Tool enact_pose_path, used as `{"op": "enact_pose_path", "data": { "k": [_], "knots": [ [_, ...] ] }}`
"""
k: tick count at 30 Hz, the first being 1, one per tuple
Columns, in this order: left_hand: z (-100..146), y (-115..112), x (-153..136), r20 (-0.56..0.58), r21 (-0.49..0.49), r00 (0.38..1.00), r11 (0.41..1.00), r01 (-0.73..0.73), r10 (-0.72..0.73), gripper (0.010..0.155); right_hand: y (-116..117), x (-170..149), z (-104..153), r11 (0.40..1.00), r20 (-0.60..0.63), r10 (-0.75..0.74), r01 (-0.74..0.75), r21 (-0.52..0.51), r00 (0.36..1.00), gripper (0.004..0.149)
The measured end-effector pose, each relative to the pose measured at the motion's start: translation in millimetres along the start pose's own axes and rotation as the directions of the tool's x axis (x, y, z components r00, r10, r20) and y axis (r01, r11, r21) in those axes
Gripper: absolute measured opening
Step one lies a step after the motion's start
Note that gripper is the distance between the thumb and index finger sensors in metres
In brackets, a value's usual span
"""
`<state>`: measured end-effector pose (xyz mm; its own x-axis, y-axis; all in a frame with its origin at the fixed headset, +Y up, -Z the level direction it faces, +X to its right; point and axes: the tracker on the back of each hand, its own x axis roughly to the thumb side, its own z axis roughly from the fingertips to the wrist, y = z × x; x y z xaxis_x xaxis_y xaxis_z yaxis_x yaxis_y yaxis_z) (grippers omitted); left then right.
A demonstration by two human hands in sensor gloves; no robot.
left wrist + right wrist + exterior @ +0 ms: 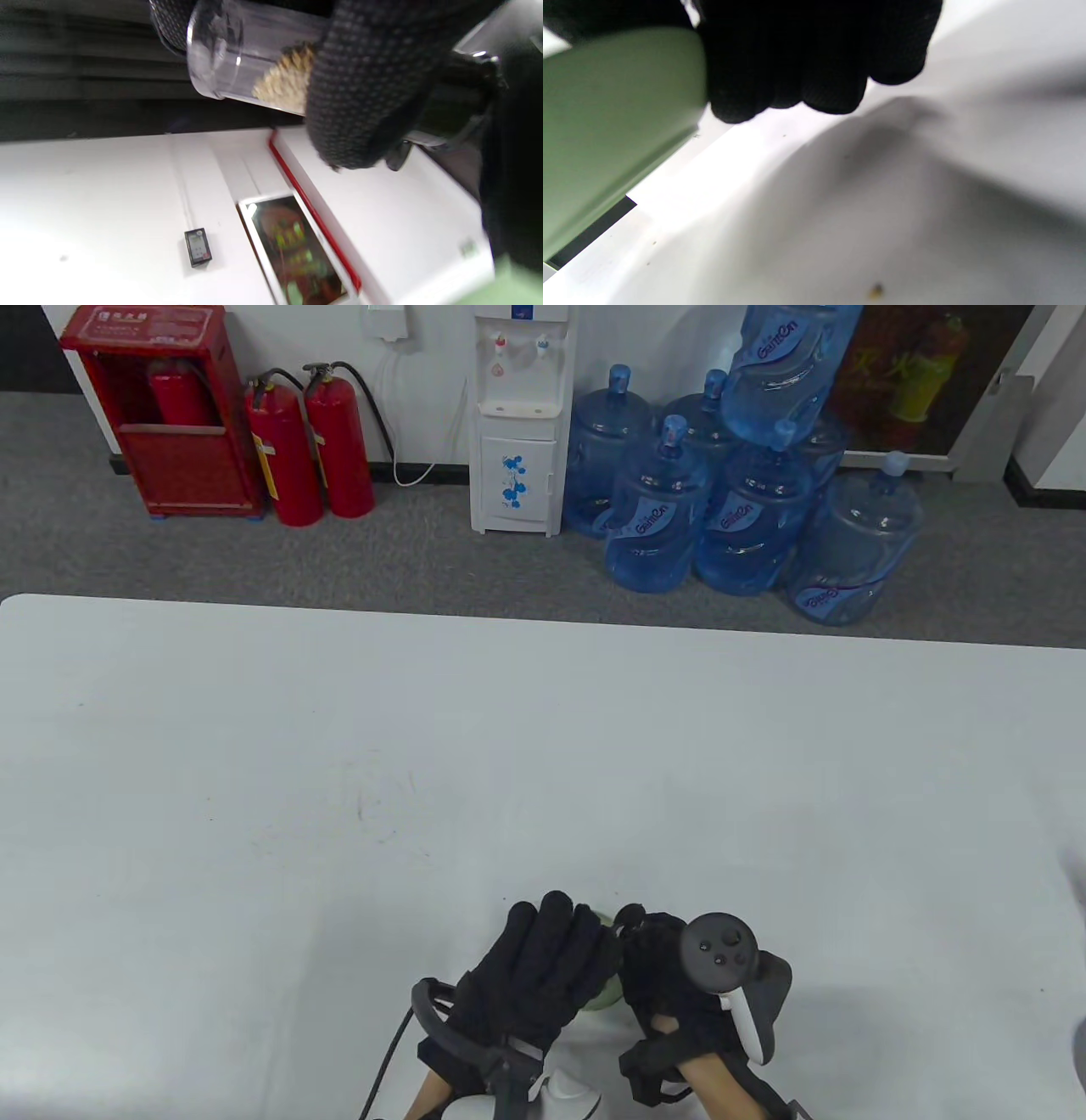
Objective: Hold seasoning dish and receive white sesame seeds shaken from seasoning bottle
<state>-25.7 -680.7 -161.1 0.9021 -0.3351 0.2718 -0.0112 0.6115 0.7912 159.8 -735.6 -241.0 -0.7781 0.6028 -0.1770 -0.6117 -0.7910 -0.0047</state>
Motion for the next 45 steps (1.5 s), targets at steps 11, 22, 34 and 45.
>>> {"op": "enact_pose_path", "data": {
  "k": [11,22,34,45],
  "knots": [
    [2,2,6,0.083,0.048,0.989,0.991,0.123,-0.127,0.068,1,-6,-4,1.000,-0.029,-0.008,0.008,0.003,1.000,0.041],
    [6,-14,13,0.169,-0.067,0.965,0.974,0.215,-0.201,0.068,5,-6,-3,0.999,-0.017,0.033,-0.033,-0.003,0.999,0.041],
    [5,-23,15,0.126,-0.193,0.981,0.966,0.172,-0.149,0.068,3,-6,-4,0.999,-0.016,0.031,-0.031,-0.009,0.999,0.041],
    [0,-1,1,-0.008,-0.004,0.999,0.999,-0.050,0.050,0.068,2,-2,-1,1.000,-0.008,-0.007,0.007,0.017,1.000,0.041]
  ]
}}
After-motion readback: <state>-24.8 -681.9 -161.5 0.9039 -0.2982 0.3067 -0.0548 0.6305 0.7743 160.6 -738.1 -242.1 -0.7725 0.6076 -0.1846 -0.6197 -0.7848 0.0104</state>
